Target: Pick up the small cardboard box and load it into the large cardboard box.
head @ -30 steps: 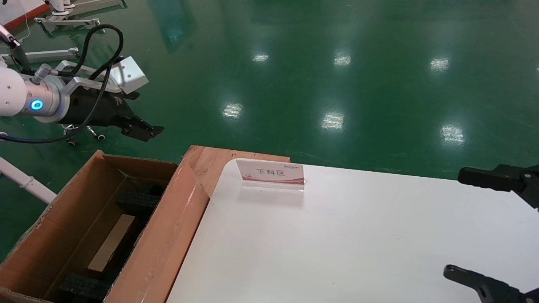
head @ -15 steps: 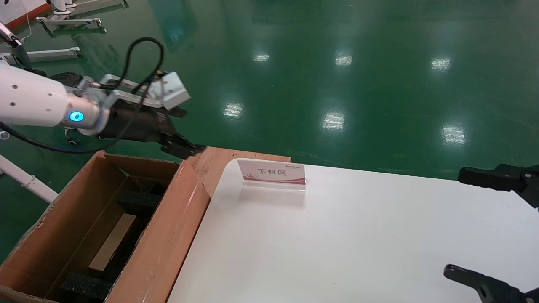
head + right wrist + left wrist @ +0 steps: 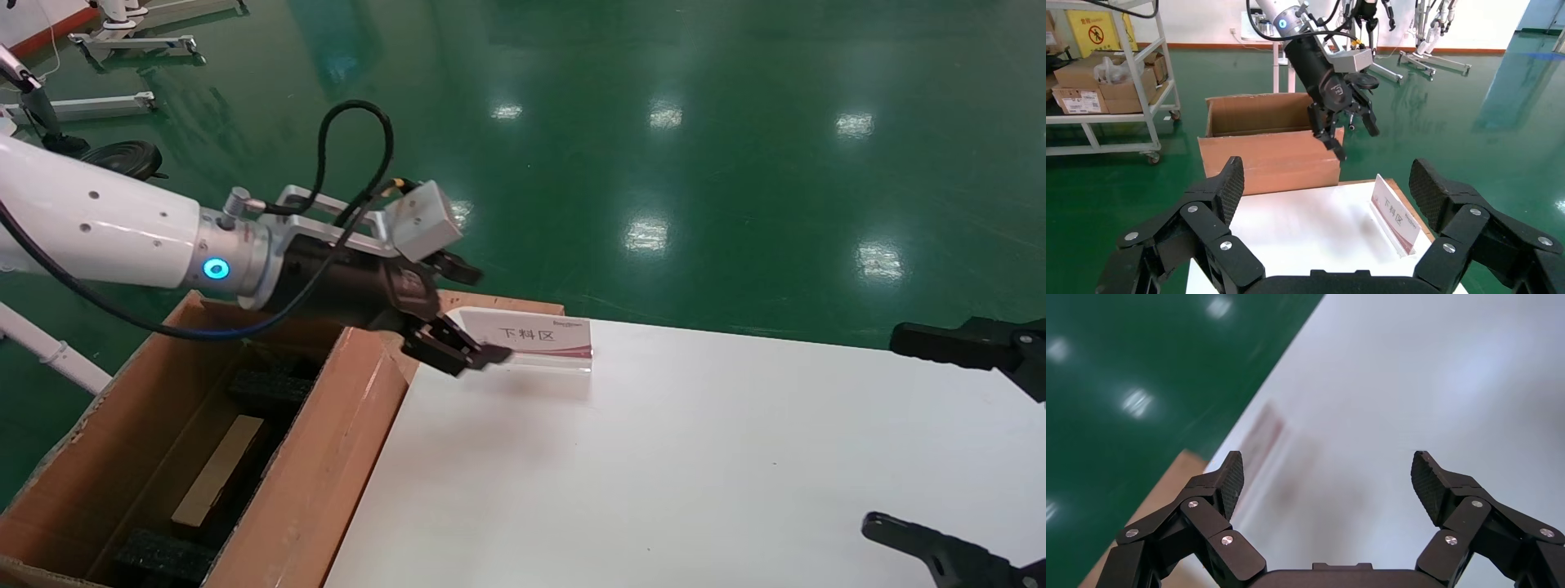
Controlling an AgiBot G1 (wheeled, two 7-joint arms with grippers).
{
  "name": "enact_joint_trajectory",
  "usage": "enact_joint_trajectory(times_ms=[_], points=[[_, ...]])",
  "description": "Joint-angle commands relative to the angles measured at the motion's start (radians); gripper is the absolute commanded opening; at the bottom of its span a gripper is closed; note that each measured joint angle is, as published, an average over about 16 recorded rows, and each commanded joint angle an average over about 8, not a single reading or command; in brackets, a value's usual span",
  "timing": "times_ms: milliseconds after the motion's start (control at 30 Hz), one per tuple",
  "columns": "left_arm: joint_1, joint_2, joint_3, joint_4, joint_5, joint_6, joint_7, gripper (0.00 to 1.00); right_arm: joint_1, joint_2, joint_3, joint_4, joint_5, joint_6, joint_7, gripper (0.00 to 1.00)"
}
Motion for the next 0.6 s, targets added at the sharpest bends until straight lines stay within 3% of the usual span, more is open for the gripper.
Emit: enact_joint_trajectory(times_ms=[33,133,600], points=[[0.046,0.006,-0.063,-0.001,-0.026,0.026,0.025,1.00,0.000,0.000,0.001,0.000,0.000,0.000,0.000,1.00],[0.115,0.015,-0.156,-0.002,-0.064,0.065,0.063,1.00,0.000,-0.001,0.002,0.000,-0.001,-0.001,0.001,0.97],[0.437,0.057,-0.592,-0.007,-0.244,0.247,0.238,1.00,-0.002,-0.003,0.007,0.001,-0.004,-0.003,0.004,1.00]])
